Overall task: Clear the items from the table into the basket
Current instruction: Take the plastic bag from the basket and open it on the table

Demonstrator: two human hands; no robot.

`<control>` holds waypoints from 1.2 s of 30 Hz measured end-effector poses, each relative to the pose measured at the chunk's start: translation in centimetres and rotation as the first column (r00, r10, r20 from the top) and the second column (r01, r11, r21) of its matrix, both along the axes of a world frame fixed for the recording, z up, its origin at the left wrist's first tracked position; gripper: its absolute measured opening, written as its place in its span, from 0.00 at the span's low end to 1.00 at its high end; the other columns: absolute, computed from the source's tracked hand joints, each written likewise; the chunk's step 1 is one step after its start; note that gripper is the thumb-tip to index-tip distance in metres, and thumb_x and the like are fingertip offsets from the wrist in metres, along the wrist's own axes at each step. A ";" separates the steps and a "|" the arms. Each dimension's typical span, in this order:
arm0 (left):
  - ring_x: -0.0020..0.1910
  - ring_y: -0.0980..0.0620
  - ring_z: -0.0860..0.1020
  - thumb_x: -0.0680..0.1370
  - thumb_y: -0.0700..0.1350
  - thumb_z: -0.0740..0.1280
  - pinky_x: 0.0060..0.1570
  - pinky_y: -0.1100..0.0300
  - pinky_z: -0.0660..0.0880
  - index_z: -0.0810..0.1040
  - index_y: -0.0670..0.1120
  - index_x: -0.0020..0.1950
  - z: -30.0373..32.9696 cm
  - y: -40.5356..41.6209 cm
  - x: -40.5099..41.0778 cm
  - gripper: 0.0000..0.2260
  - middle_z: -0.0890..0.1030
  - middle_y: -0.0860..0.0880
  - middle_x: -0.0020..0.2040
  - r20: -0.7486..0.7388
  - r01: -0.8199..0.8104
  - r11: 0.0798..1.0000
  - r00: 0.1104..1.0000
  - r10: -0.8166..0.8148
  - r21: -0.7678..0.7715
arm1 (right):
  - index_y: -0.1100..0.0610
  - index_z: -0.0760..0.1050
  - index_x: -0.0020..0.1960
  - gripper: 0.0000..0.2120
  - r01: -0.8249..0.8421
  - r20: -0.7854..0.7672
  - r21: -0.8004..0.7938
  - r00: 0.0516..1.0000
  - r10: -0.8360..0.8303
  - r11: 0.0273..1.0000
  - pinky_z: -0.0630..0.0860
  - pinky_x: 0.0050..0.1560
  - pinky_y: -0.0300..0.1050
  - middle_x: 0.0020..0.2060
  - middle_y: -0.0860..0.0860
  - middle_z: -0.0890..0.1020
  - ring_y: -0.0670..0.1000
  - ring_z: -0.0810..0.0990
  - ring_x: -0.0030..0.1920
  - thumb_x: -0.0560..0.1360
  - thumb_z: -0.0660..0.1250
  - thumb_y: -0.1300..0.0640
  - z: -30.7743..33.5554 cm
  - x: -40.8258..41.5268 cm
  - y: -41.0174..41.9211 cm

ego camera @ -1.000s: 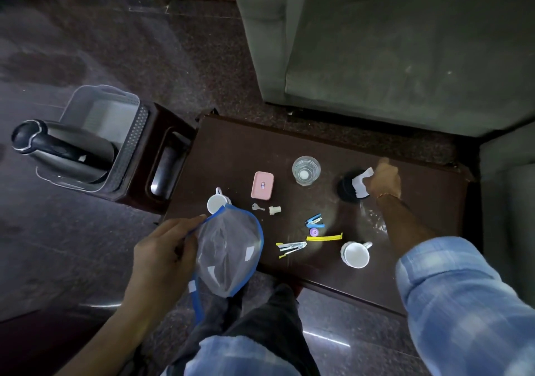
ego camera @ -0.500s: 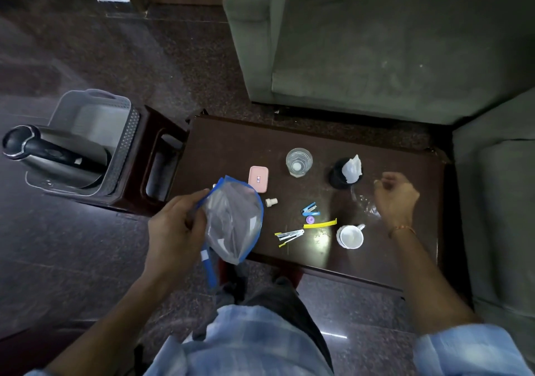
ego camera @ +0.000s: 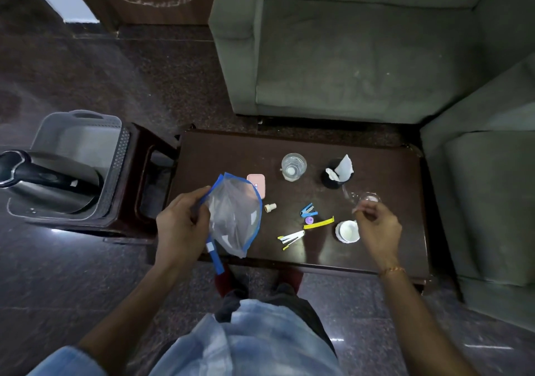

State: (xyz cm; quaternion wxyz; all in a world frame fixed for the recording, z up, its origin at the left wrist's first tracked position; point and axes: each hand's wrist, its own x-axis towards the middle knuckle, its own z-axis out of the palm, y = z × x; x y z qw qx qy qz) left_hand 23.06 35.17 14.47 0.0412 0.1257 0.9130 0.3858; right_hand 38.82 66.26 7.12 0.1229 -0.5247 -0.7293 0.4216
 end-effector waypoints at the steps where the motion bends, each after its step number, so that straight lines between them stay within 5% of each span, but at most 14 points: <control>1: 0.42 0.67 0.78 0.76 0.36 0.68 0.42 0.81 0.69 0.81 0.48 0.60 -0.1 -0.4 -0.3 0.15 0.80 0.57 0.48 0.003 0.000 1.000 1.000 0.000 0.000 | 0.57 0.82 0.50 0.08 -0.025 -0.008 -0.022 1.000 0.025 0.999 0.68 0.41 0.18 0.41 0.51 0.85 0.35 0.79 0.35 0.71 0.72 0.62 0.1 -0.2 -1.2; 6: 0.44 0.66 0.78 0.76 0.36 0.68 0.41 0.79 0.71 0.81 0.50 0.60 -0.8 -2.5 -1.5 0.15 0.79 0.59 0.47 0.030 -0.030 0.997 0.999 0.028 0.067 | 0.56 0.81 0.52 0.09 -0.126 -0.129 -0.238 0.987 0.097 0.963 0.77 0.44 0.30 0.43 0.51 0.86 0.41 0.83 0.38 0.72 0.71 0.63 1.8 -3.2 -7.2; 11: 0.39 0.68 0.78 0.75 0.36 0.67 0.41 0.78 0.70 0.81 0.53 0.59 -1.1 -4.0 -2.4 0.17 0.79 0.64 0.47 0.073 -0.057 0.990 0.996 0.048 0.128 | 0.54 0.79 0.54 0.14 -0.285 -0.282 -0.410 0.943 0.177 0.866 0.80 0.57 0.57 0.46 0.52 0.86 0.47 0.83 0.46 0.70 0.76 0.59 5.5 -7.6 -13.6; 15: 0.35 0.66 0.77 0.76 0.37 0.66 0.39 0.72 0.74 0.80 0.54 0.60 -1.1 -4.6 -2.9 0.16 0.79 0.61 0.46 0.118 -0.082 0.978 0.991 0.059 0.194 | 0.44 0.71 0.65 0.40 -0.509 -0.302 -0.447 0.860 0.411 0.736 0.80 0.58 0.53 0.58 0.43 0.81 0.43 0.83 0.52 0.56 0.80 0.39 7.8 -10.1 -18.2; 19: 0.40 0.59 0.81 0.77 0.38 0.66 0.41 0.64 0.79 0.78 0.52 0.59 -0.4 -4.6 -3.0 0.14 0.80 0.58 0.51 0.159 -0.130 0.945 0.984 0.085 0.301 | 0.35 0.46 0.74 0.61 -0.669 -0.168 -0.320 0.737 0.654 0.671 0.75 0.59 0.41 0.65 0.36 0.72 0.37 0.74 0.62 0.52 0.79 0.32 8.5 -10.9 -22.1; 22: 0.37 0.54 0.84 0.79 0.42 0.66 0.33 0.59 0.81 0.75 0.54 0.58 0.5 -4.5 -3.1 0.10 0.80 0.55 0.51 0.337 -0.219 0.824 0.941 0.036 0.522 | 0.40 0.48 0.75 0.53 -0.673 -0.072 -0.185 0.736 0.673 0.716 0.76 0.51 0.38 0.58 0.42 0.78 0.42 0.78 0.52 0.59 0.74 0.39 8.6 -11.5 -23.3; 25: 0.40 0.44 0.85 0.78 0.48 0.67 0.33 0.50 0.82 0.74 0.55 0.59 1.3 -4.9 -3.7 0.10 0.78 0.50 0.51 0.428 -0.235 0.703 0.897 -0.109 0.671 | 0.48 0.68 0.68 0.29 -0.646 -0.038 -0.034 0.763 0.645 0.762 0.69 0.41 0.22 0.50 0.43 0.85 0.33 0.76 0.38 0.69 0.70 0.57 9.1 -12.1 -23.3; 28: 0.47 0.48 0.82 0.76 0.54 0.68 0.39 0.48 0.82 0.73 0.57 0.61 1.6 -6.6 -5.9 0.15 0.77 0.51 0.52 0.263 -0.124 0.816 0.964 -0.035 0.564 | 0.47 0.80 0.50 0.16 -0.642 -0.098 -0.065 0.766 0.636 0.764 0.76 0.39 0.34 0.41 0.40 0.86 0.41 0.81 0.36 0.71 0.66 0.66 11.0 -12.7 -21.8; 30: 0.60 0.55 0.76 0.74 0.60 0.68 0.56 0.60 0.78 0.68 0.57 0.69 1.5 -8.2 -8.0 0.25 0.72 0.53 0.62 0.169 0.030 0.906 0.979 -0.111 0.422 | 0.49 0.82 0.47 0.16 -0.696 -0.150 -0.173 0.718 0.679 0.697 0.79 0.41 0.48 0.42 0.44 0.87 0.53 0.83 0.38 0.71 0.64 0.68 12.7 -13.0 -20.2; 33: 0.72 0.66 0.63 0.70 0.65 0.70 0.70 0.69 0.62 0.60 0.52 0.76 1.9 -9.1 -10.1 0.39 0.66 0.58 0.73 0.336 0.324 0.845 0.810 -0.480 0.425 | 0.53 0.83 0.47 0.13 -0.752 -0.305 -0.357 0.654 0.692 0.554 0.77 0.35 0.41 0.44 0.56 0.86 0.50 0.80 0.35 0.70 0.67 0.68 14.8 -13.4 -17.9; 36: 0.62 0.54 0.79 0.72 0.56 0.73 0.58 0.59 0.77 0.78 0.48 0.62 2.3 -8.5 -10.1 0.22 0.82 0.52 0.60 0.477 0.356 0.746 0.596 -0.645 0.563 | 0.56 0.84 0.47 0.10 -0.709 -0.456 -0.500 0.704 0.545 0.497 0.78 0.37 0.41 0.43 0.59 0.86 0.51 0.81 0.37 0.69 0.72 0.67 15.4 -13.8 -15.7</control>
